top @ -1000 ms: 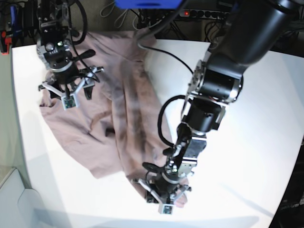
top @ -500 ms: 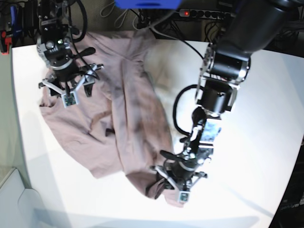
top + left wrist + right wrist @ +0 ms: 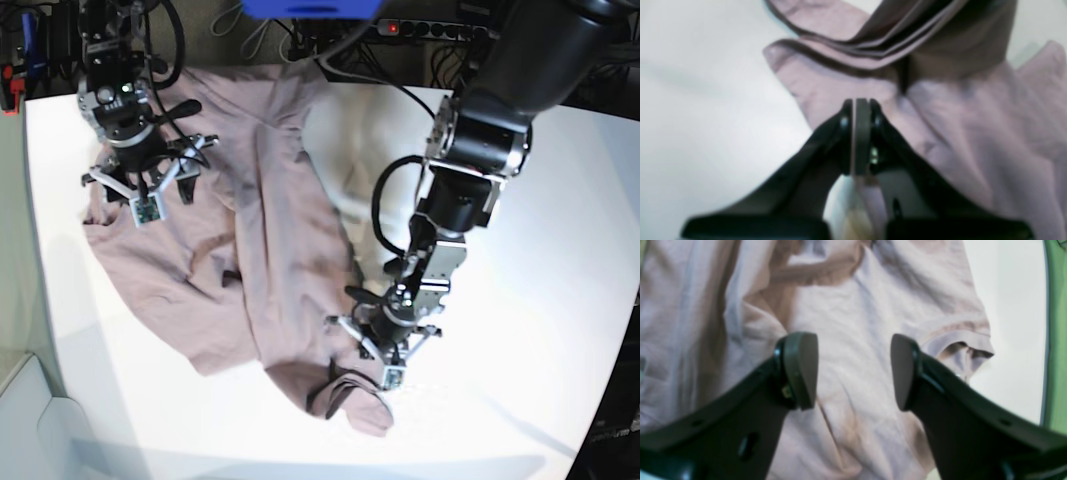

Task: Layout the t-shirt on the table in an organized manner, then fold the t-shirt properly
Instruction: 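Drag the grasped fabric with the left gripper to unfold the shirt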

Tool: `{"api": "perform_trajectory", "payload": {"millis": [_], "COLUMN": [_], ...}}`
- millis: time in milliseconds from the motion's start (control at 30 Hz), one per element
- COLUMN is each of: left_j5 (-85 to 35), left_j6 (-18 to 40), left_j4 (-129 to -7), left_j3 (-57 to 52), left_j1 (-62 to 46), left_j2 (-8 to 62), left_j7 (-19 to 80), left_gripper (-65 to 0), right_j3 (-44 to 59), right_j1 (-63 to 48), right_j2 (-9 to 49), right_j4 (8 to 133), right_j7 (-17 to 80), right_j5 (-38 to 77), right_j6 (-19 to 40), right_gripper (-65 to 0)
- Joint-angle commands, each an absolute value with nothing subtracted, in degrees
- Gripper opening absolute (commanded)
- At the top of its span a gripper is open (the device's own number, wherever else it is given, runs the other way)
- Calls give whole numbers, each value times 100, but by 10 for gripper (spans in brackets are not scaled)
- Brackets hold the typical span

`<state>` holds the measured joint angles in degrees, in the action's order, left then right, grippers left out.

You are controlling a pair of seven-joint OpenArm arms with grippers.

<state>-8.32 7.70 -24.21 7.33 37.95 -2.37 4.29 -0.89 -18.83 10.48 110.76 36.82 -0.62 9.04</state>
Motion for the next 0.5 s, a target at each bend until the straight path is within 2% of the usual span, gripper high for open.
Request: {"api": "perform_trajectory", "payload": {"millis": [0, 267, 467], "left_j5": [-725, 215, 198], "left_j6": [778, 778, 822], "left_j4": [-2431, -2141, -3468], "left_j3": [734, 699, 690], "left_j1": [3996, 3600, 2844], "left_j2": [-259, -31, 435], "left_j7": [295, 321, 1727], "left_gripper": [-633, -633, -638], "right_j3": [-66, 154, 286], "right_j1": [-1851, -1807, -1789], "right_j2": [1103, 1095, 1130], "right_j4": [11196, 11204, 11204], "right_j7": [3538, 3538, 3512], "right_j5": [-40, -40, -40], "right_j6": [884, 884, 884], "right_gripper": [-306, -306, -306]}}
